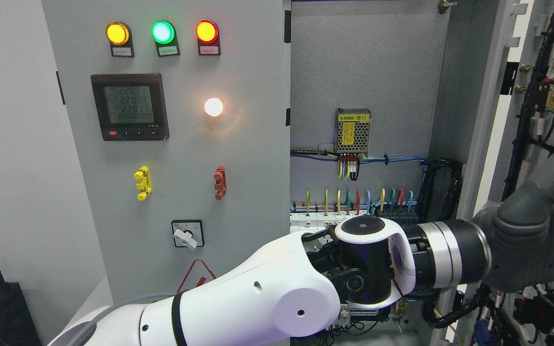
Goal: Open door with both hands
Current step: 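Release the door and withdraw the left hand downward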
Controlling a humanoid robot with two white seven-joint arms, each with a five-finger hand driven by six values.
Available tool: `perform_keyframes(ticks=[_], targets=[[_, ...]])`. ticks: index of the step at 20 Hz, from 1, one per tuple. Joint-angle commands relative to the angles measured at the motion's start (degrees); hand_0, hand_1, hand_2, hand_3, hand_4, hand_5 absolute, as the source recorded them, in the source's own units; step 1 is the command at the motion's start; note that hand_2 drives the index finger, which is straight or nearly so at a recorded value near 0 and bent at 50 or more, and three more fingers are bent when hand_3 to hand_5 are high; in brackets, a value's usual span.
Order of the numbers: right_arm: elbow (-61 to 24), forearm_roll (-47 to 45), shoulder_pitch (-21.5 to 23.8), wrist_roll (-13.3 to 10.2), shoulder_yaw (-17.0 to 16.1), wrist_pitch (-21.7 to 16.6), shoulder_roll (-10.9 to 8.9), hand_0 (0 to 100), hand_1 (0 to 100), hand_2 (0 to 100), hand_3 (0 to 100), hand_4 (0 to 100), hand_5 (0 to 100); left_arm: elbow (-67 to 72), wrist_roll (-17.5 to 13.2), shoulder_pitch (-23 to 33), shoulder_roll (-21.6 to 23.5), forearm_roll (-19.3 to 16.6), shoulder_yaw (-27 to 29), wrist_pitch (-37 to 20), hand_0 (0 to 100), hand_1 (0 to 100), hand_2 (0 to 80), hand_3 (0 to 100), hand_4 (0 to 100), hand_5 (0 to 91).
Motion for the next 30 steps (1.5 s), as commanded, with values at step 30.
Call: perform_keyframes(ticks=[30], targets=[[0.0,0.6,0.0,0.0,0.0,-0.1,0.0,0,0,0,0,0,0,-18.8,-11.6,33.9,57.8,-8.0,7.9,1.0,0,0,0.0,0,4,0.0]])
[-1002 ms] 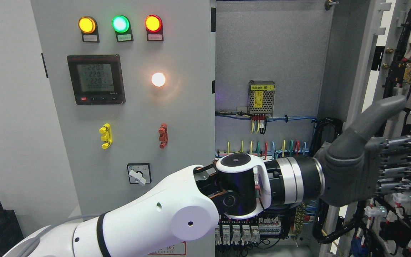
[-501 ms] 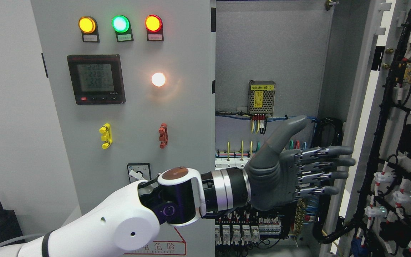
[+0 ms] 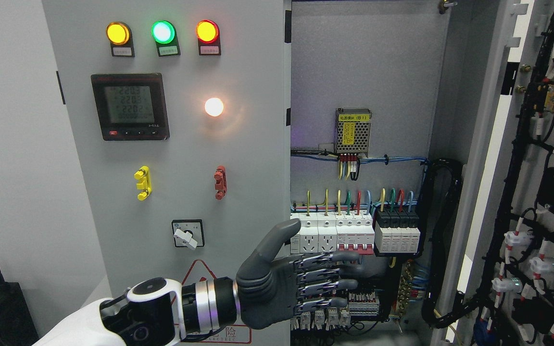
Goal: Open door with both hands
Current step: 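Release the door and withdraw the left hand downward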
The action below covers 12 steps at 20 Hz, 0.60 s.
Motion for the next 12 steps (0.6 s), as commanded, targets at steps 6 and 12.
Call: perform_keyframes(ticks=[6,12], targets=[[0.0,0.6,0.0,-0.3,0.0,-0.1,0.0,0,0,0,0,0,0,-3.2,-1.0,17.0,28.0,-2.9,4.7,0.0,0,0,0.0,0,4,0.0],[0.0,0.6,0.0,-0.3,0.0,-0.1,0.0,0,0,0,0,0,0,-2.5,-0.9,28.5,35.3,-5.0,4.8,-0.1,0,0,0.0,0,4,0.0]])
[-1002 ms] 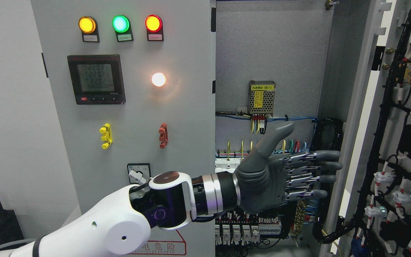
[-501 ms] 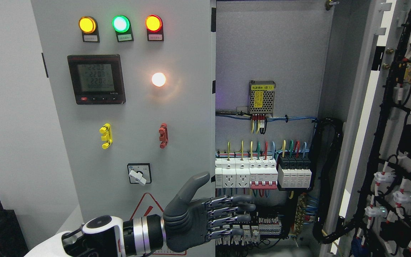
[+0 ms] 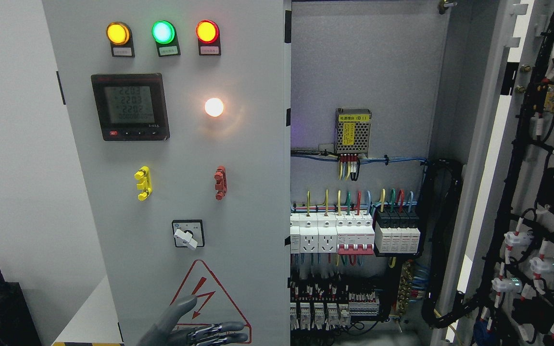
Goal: Open door with both hands
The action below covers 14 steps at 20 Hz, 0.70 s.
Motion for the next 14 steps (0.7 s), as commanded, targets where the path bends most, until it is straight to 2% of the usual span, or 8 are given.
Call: perform_keyframes(ticks=[1,4,8,14], targets=[[0.0,0.6,0.0,0.0,0.0,0.1,0.0,0,0,0,0,0,0,-0.4,0.0,12.3,17.5,-1.5,1.7,-0.1,0,0,0.0,0,4,0.0],[0.0,0.6,0.0,0.0,0.0,0.1,0.0,0,0,0,0,0,0,1.5,0.3,17.6,18.2,-1.8,1.7,-0.1,0,0,0.0,0,4,0.0],[0.0,0.6,0.0,-0.1,0.0,0.0,0.0,0,0,0,0,0,0,5.0,0.6,24.4,17.5,-5.3,1.6,-0.3,0,0,0.0,0,4,0.0],[0.0,0.6,0.0,0.0,0.0,0.0,0.0,0,0,0,0,0,0,13.2,0.5,31.1,13.7,-8.9,1.7,-1.6,0,0,0.0,0,4,0.0]])
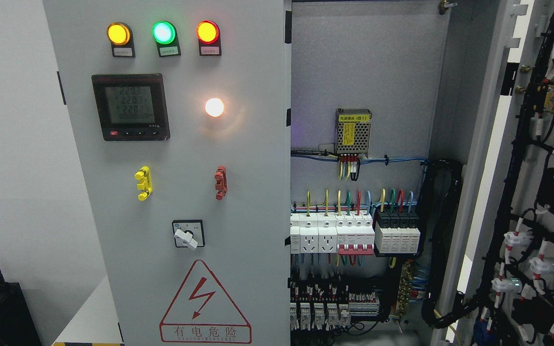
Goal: Open door with both hands
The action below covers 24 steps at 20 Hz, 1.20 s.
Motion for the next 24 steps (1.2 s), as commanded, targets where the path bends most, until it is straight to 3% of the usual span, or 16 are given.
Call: perform_keyframes(ticks=[1,5,12,15,19,24], targets=[[0.0,0.6,0.0,0.0,0.0,0.0,0.0,0,0,0,0,0,0,9.9,-0.2,8.4,1.5,-3.7,0.5,-1.3,0,0,0.0,0,4,0.0],[0.0,0.6,0.0,0.0,0.0,0.1,0.0,0,0,0,0,0,0,11.9,-0.2,14.6,0.3,-8.4,0.5,-4.4,0,0,0.0,0,4,0.0],[0.0,0.6,0.0,0.0,0.0,0.0,0.0,0,0,0,0,0,0,15.8,0.1,22.7,-2.1,-11.8,0.9,-10.0,0,0,0.0,0,4,0.0],[0.0,0.6,0.0,0.1,0.0,0.0,0.0,0,0,0,0,0,0,21.2,0.1,25.7,-7.0,-15.9,4.0,-10.3,0,0,0.0,0,4,0.0],[0.0,0.6,0.0,0.0,0.0,0.0,0.0,0,0,0,0,0,0,27.5,0.1,31.4,-13.5,-24.1,8.9,-10.4,0,0,0.0,0,4,0.0],[0.0,0.6,0.0,0.1,0.0,0.0,0.0,0,0,0,0,0,0,38.8,0.1,31.4,-24.2,-31.5,9.6,-12.6,0,0,0.0,0,4,0.0]])
